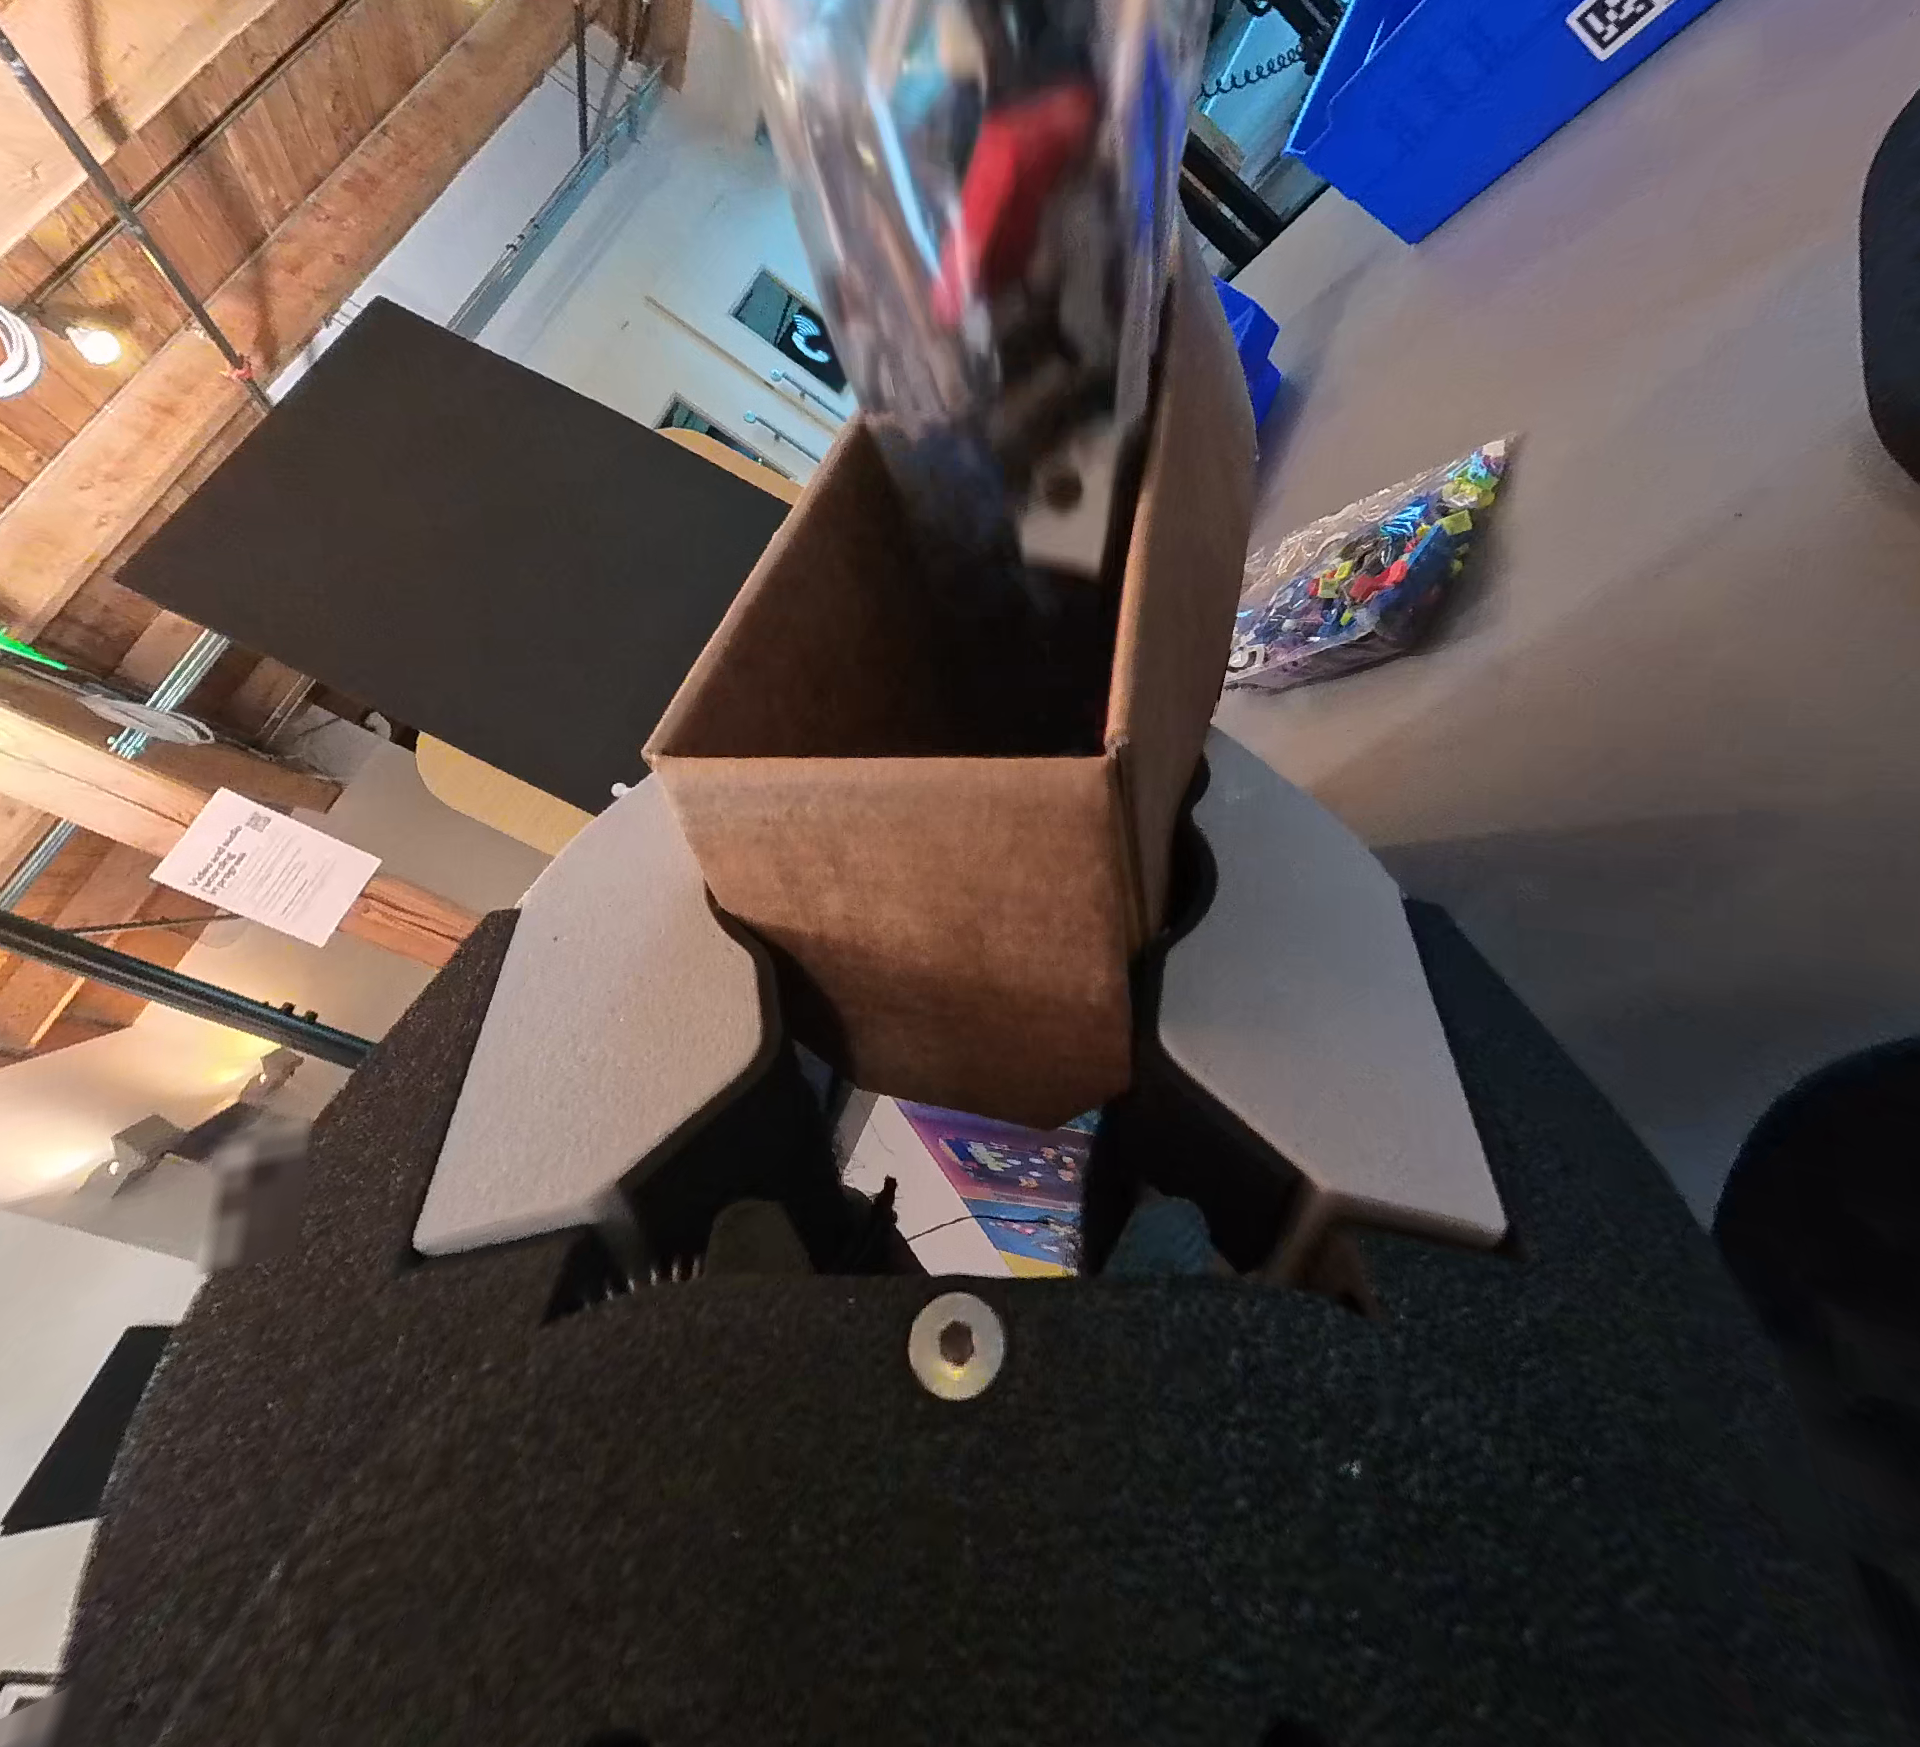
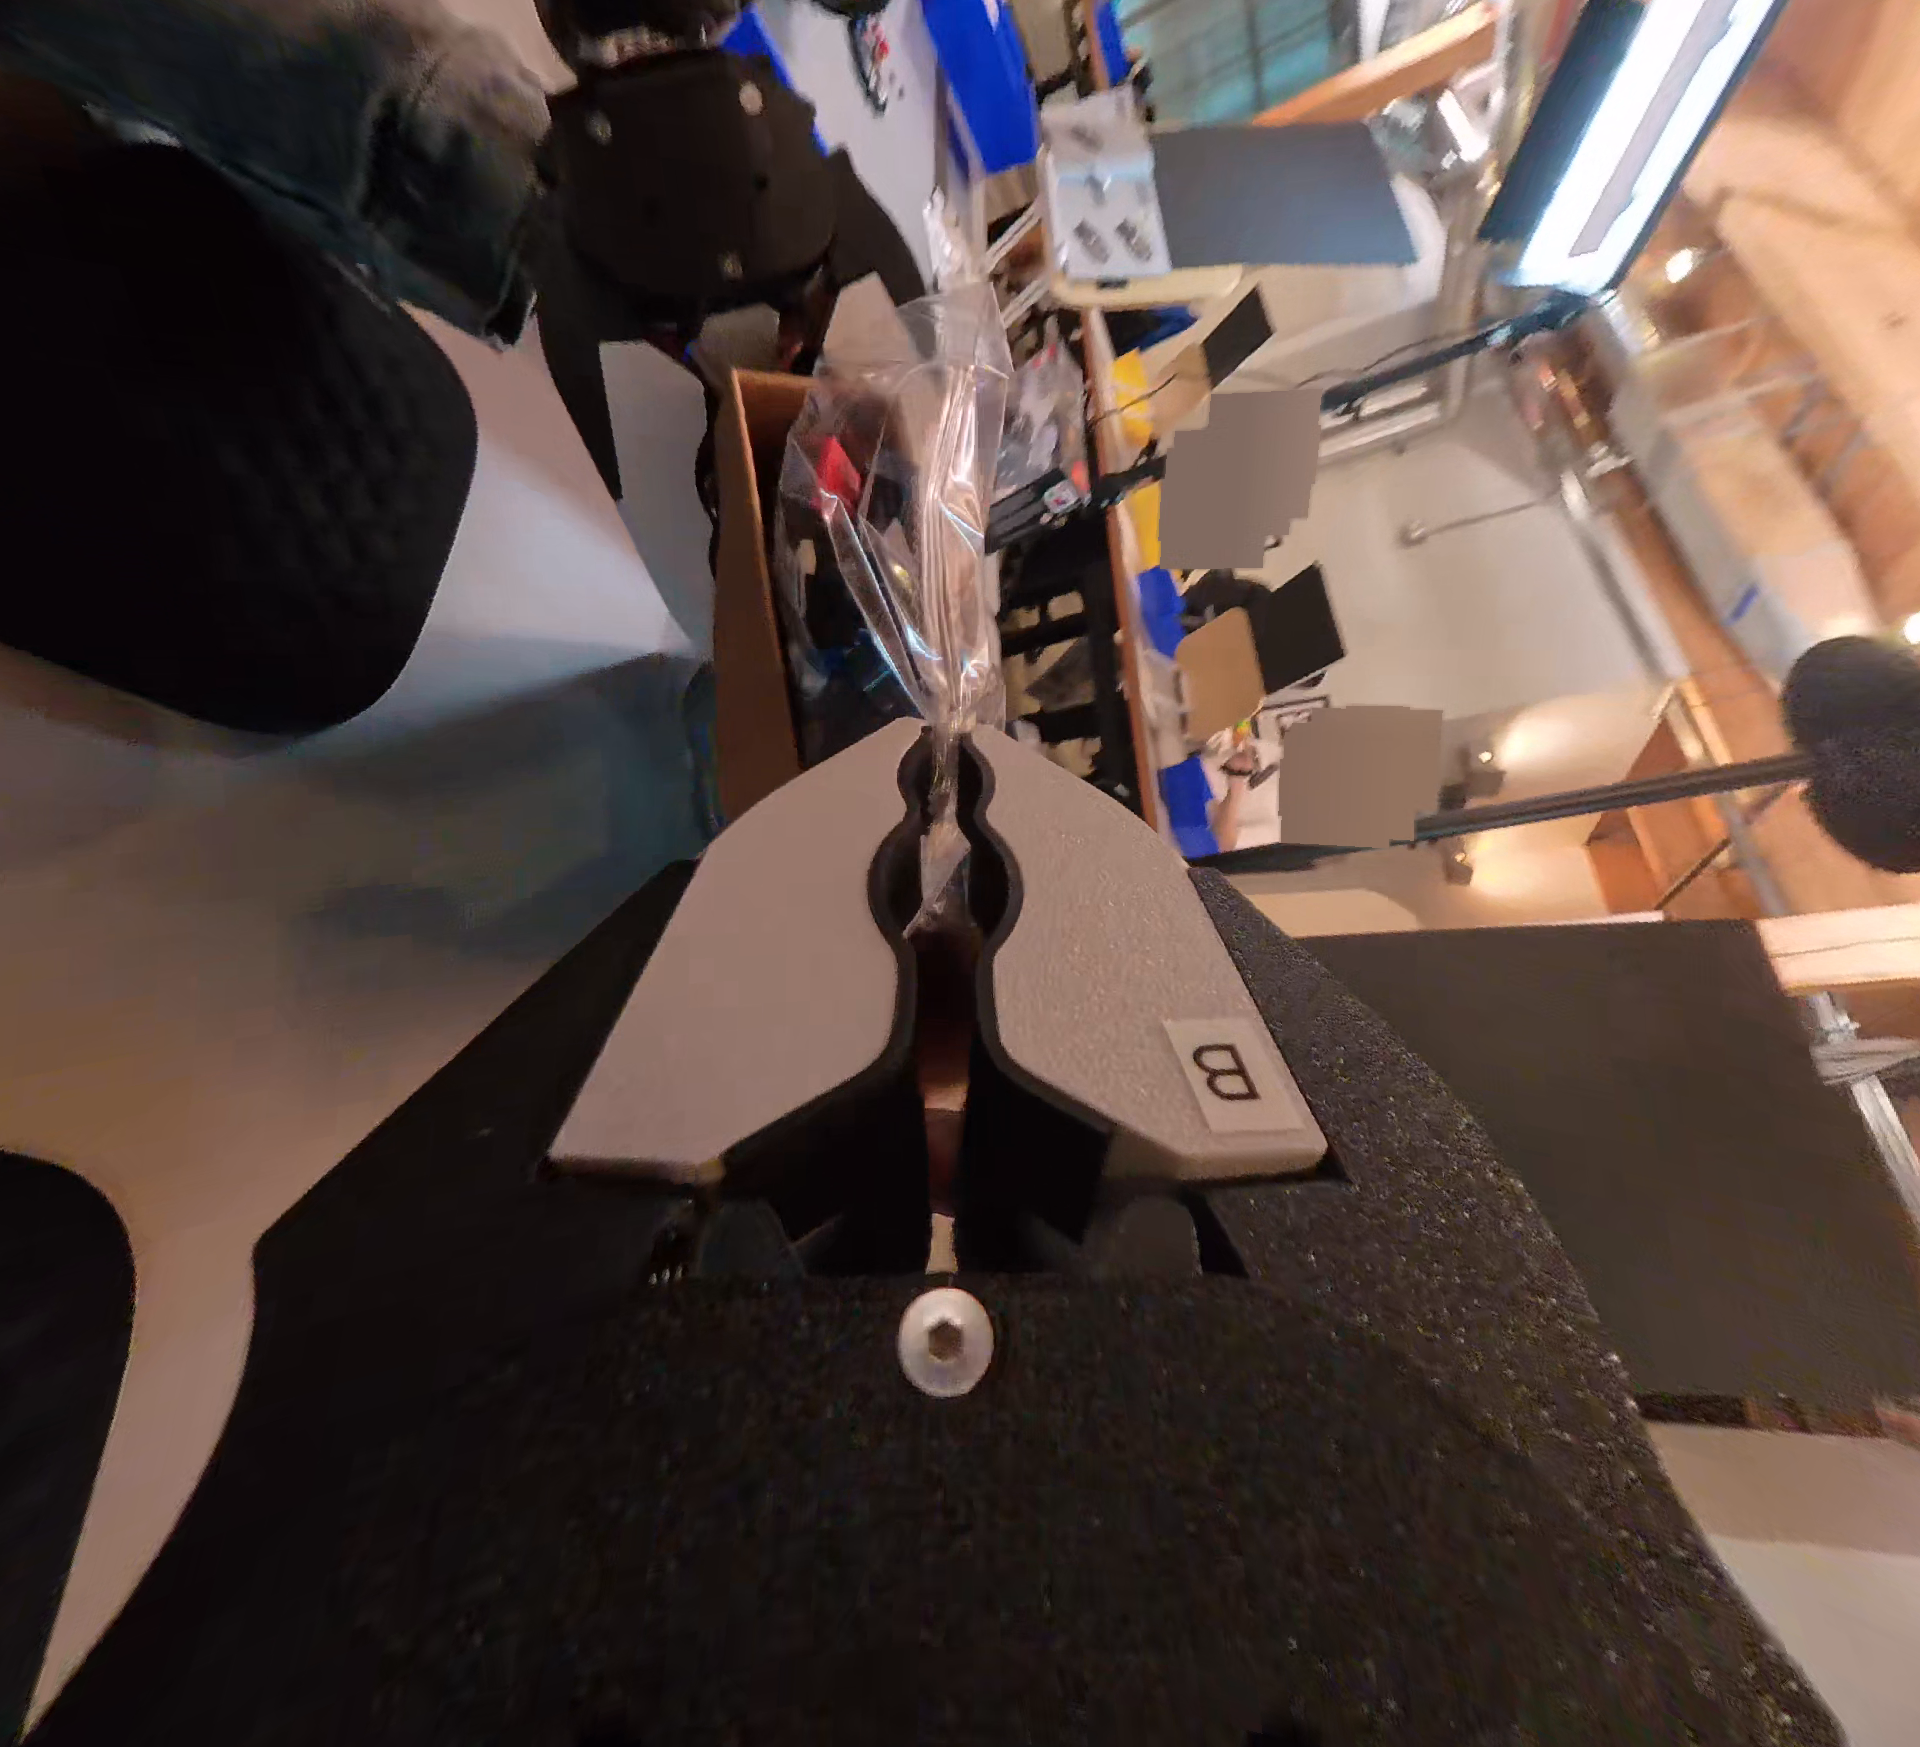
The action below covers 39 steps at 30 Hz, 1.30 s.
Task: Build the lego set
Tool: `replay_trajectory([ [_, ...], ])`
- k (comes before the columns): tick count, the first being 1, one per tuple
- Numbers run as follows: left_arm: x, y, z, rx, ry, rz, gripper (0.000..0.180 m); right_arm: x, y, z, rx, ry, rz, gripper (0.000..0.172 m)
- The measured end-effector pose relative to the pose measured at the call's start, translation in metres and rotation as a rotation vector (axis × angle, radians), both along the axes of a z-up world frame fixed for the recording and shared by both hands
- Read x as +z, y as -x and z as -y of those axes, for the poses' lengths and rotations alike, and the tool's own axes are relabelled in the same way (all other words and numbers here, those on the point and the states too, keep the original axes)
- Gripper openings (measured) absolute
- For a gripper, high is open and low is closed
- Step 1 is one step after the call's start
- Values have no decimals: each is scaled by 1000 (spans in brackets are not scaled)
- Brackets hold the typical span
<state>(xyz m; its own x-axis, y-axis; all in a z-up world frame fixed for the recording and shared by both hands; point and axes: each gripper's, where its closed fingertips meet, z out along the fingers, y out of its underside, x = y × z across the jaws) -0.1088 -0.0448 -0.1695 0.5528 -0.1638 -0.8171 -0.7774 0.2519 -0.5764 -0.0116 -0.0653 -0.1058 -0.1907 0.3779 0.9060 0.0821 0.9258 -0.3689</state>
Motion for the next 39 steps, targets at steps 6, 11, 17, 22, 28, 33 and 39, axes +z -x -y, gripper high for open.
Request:
replay_trajectory([
  [6,3,7,-6,18,13,15,76,43,-49,-7,19,180,-160,2],
  [11,8,15,-10,6,33,49,76,56,-84,-48,-191,250,-162,1],
  [17,13,26,-14,-17,64,93,76,7,-118,-102,-532,532,25,2],
  [22,19,37,-18,-48,101,141,76,-51,-135,-128,-667,857,342,1],
  [28,21,41,-19,-71,118,159,76,-105,-139,-170,-696,1125,731,1],
  [33,21,38,-16,-84,105,147,76,-145,-141,-230,-829,1244,878,1],
  [39,18,33,-11,-88,84,119,77,-169,-131,-278,-903,1147,781,11],
])
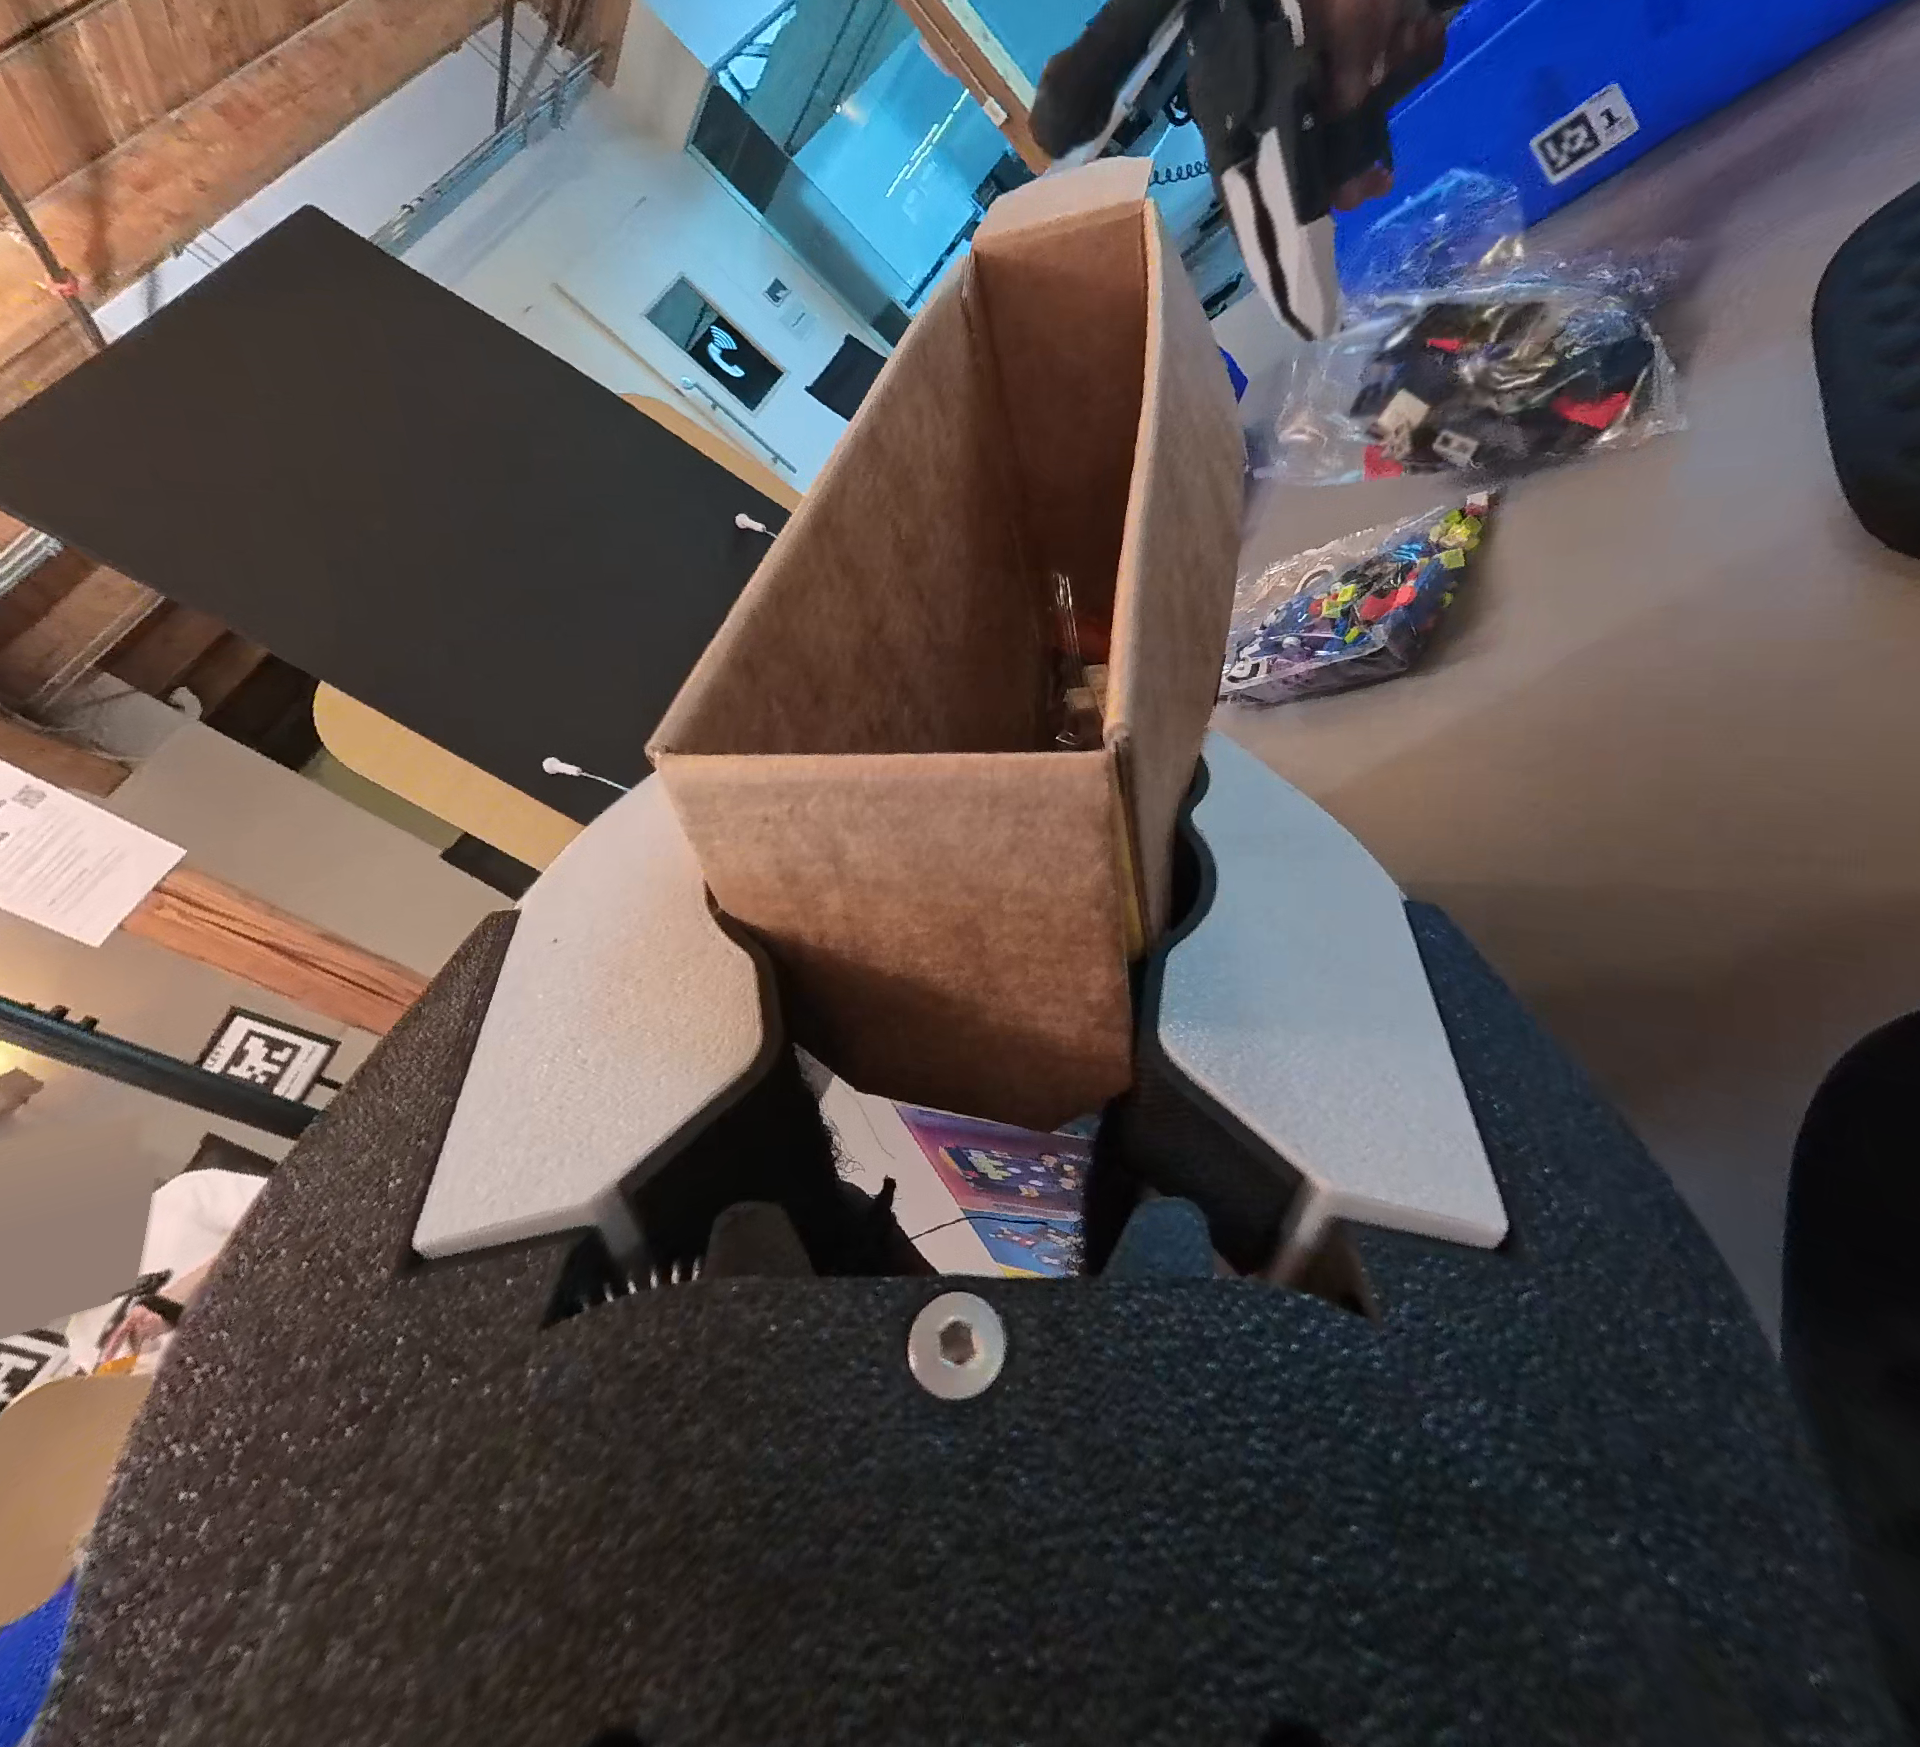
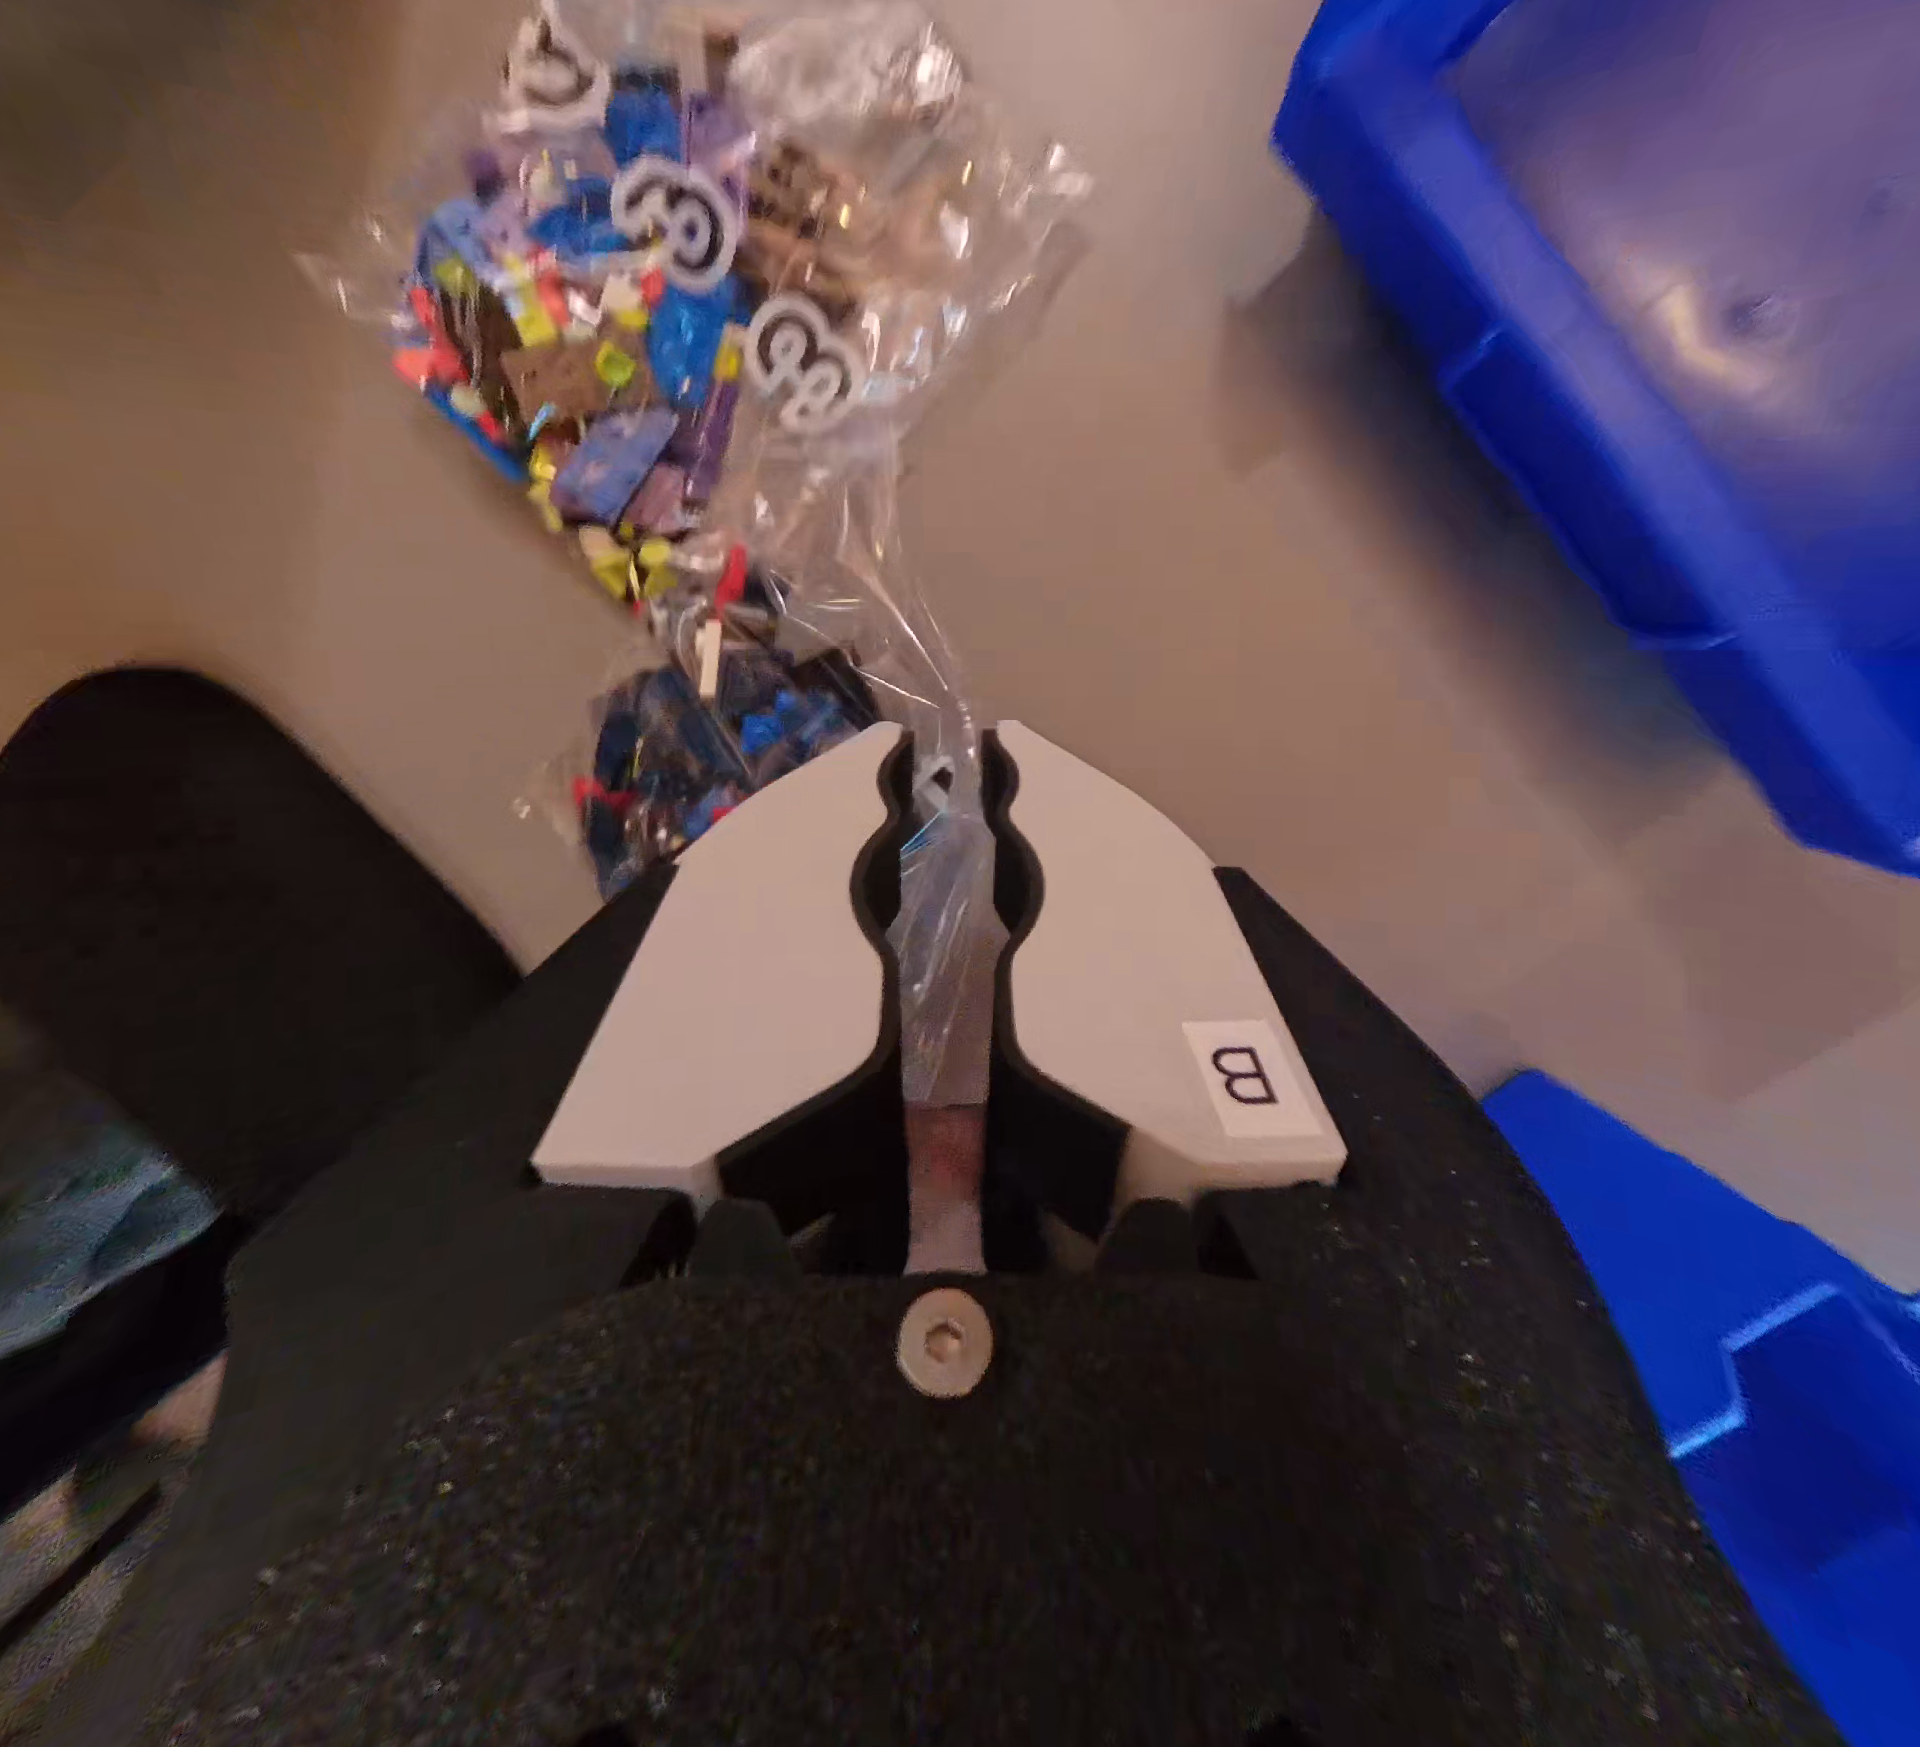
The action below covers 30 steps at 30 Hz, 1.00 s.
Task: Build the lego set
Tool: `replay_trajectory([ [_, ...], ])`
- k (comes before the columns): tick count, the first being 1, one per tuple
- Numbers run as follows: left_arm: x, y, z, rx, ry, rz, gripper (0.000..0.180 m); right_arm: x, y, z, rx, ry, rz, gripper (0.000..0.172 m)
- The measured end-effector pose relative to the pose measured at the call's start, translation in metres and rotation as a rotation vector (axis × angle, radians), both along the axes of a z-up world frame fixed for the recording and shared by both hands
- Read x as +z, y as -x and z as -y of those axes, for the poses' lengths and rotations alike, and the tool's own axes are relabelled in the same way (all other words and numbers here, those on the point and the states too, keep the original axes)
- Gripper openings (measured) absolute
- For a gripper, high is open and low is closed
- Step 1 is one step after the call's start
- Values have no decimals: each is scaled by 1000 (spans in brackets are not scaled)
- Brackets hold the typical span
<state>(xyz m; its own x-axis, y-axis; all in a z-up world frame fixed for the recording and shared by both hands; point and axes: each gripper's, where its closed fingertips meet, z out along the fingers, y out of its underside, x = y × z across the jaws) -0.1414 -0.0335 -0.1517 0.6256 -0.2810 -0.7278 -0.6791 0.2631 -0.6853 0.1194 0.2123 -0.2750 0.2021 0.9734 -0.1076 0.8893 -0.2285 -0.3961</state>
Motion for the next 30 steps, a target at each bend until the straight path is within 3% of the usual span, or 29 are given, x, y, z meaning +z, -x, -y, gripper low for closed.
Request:
replay_trajectory([
  [2,-1,-2,1,0,-9,-10,77,16,10,-4,-10,-92,-109,20],
  [5,-3,-6,4,7,-27,-30,77,74,32,14,15,-249,-392,33],
  [8,-6,-12,4,26,-45,-55,77,138,50,69,116,-381,-653,37],
  [11,-9,-18,4,43,-59,-73,77,164,65,132,239,-438,-732,37],
  [18,-12,-26,3,55,-78,-114,77,158,91,202,382,-453,-765,36],
  [21,-13,-31,1,53,-73,-143,77,152,109,224,495,-577,-776,36],
  [25,-11,-39,-4,43,-54,-187,76,133,141,238,665,-882,-630,38],
  [28,-11,-46,-7,34,-39,-232,76,116,163,238,773,-1082,-446,30],
  [30,-11,-48,-10,40,-28,-265,76,99,170,237,849,-1133,-322,16],
])
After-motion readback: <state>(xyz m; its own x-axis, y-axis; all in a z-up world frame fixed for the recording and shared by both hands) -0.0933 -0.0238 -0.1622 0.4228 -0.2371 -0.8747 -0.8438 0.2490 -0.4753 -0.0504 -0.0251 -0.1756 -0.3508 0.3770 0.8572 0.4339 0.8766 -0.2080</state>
